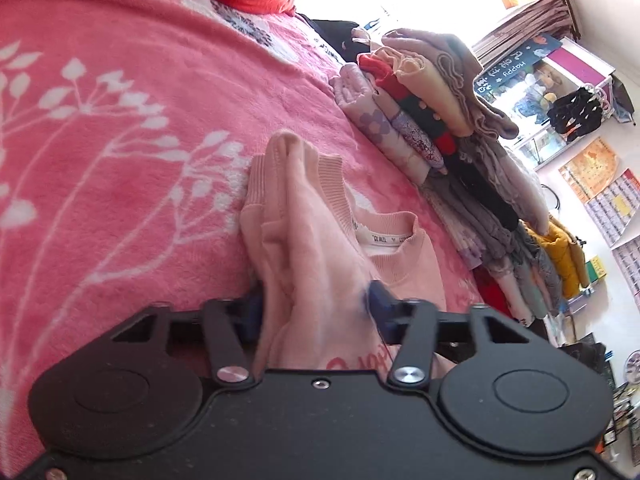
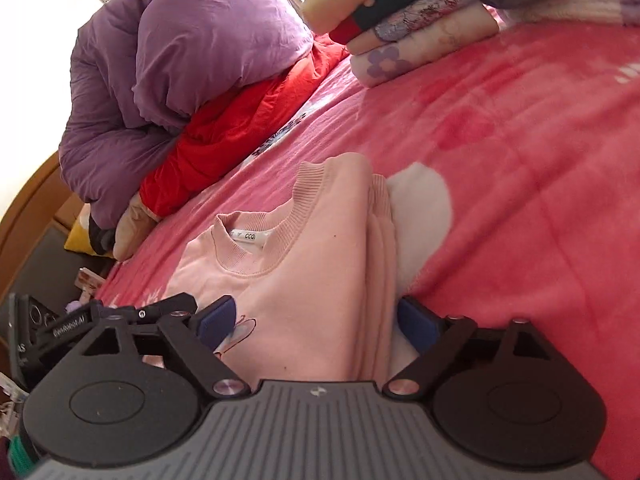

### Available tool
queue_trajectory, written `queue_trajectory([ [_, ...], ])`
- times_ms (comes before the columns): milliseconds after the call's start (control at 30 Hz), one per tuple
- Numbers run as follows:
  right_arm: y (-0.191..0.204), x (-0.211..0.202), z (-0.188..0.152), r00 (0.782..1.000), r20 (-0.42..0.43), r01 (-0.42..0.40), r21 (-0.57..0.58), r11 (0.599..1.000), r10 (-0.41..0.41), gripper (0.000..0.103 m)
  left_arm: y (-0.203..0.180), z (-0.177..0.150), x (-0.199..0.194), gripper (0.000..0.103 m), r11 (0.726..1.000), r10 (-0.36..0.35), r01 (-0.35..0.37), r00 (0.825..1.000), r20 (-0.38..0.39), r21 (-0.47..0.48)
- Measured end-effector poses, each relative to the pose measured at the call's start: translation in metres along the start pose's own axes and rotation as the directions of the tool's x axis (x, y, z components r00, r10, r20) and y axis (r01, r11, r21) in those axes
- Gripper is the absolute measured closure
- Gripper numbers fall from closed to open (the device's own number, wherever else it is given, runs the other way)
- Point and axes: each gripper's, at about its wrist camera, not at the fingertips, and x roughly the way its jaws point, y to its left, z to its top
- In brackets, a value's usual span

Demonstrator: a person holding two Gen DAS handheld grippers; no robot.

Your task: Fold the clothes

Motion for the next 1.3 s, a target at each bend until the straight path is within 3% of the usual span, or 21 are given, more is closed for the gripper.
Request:
queue_trajectory([
  [100, -0.002, -0.001, -0.004, 1.000, 0.009, -0.010, 0.027, 1.000, 0.010, 0.061, 0.000, -0.007, -0.005, 0.078, 0.999, -0.020, 0.021, 1.000, 0.013, -0.038],
  [233, -0.006, -0.013, -0.008, 0.997, 0.033, -0.068, 0.093, 0.993, 0.065, 0.080, -0.012, -0.015, -0.025, 0.084, 0.990, -0.095, 0.099, 0.994, 0.050, -0.098],
  [333, -0.007, -0.043, -0.008, 0.989, 0.086, -0.133, 0.167, 0.977, 0.120, 0.081, -0.027, -0.033, -0.044, 0.084, 0.979, -0.154, 0.158, 0.987, 0.042, -0.131],
  [400, -0.001, -0.069, -0.010, 0.986, 0.105, -0.149, 0.162, 0.976, 0.133, 0.081, -0.033, -0.051, -0.050, 0.080, 0.987, -0.106, 0.106, 0.994, 0.008, -0.123],
  [433, 0.000, -0.080, -0.015, 0.987, 0.105, -0.138, 0.167, 0.976, 0.121, 0.080, -0.035, -0.060, -0.051, 0.070, 0.992, -0.065, 0.063, 0.998, -0.013, -0.111],
  [467, 0.000, -0.090, -0.021, 0.990, 0.102, -0.118, 0.175, 0.977, 0.101, 0.076, -0.032, -0.068, -0.050, 0.051, 0.993, -0.035, 0.031, 0.999, -0.035, -0.114],
  [533, -0.006, -0.100, -0.039, 0.997, 0.076, -0.014, 0.179, 0.984, 0.001, 0.031, -0.027, -0.078, -0.052, 0.047, 0.992, -0.005, -0.001, 0.999, -0.050, -0.128],
  [567, -0.010, -0.101, -0.046, 0.998, 0.058, 0.025, 0.186, 0.982, -0.037, 0.030, -0.027, -0.080, -0.054, 0.046, 0.992, 0.005, -0.011, 0.999, -0.046, -0.123],
  [767, -0.017, -0.099, -0.060, 0.998, 0.048, 0.026, 0.187, 0.982, -0.035, 0.032, -0.028, -0.095, -0.059, 0.043, 0.997, 0.038, -0.041, 0.999, -0.037, -0.068],
  [867, -0.015, -0.092, -0.067, 0.998, 0.040, 0.036, 0.153, 0.988, -0.042, 0.036, -0.032, -0.100, -0.052, 0.049, 0.999, 0.032, -0.034, 0.999, -0.034, -0.042],
  [933, -0.014, -0.088, -0.068, 0.998, 0.040, 0.035, 0.161, 0.986, -0.042, 0.054, -0.036, -0.102, -0.046, 0.070, 1.000, 0.009, -0.011, 0.999, -0.044, -0.028],
  [1033, -0.012, -0.085, -0.073, 0.999, 0.039, 0.012, 0.169, 0.986, -0.019, 0.074, -0.034, -0.102, -0.050, 0.082, 0.998, -0.029, 0.027, 0.999, -0.033, -0.058],
  [1133, -0.018, -0.092, -0.071, 0.998, 0.057, -0.053, 0.227, 0.972, 0.042, 0.081, -0.036, -0.092, -0.058, 0.084, 0.989, -0.099, 0.098, 0.995, -0.010, -0.107],
  [1300, -0.025, -0.111, -0.054, 0.980, 0.140, -0.179, 0.295, 0.939, 0.143, 0.082, -0.060, -0.069, -0.046, 0.085, 0.976, -0.181, 0.179, 0.983, -0.005, -0.122],
])
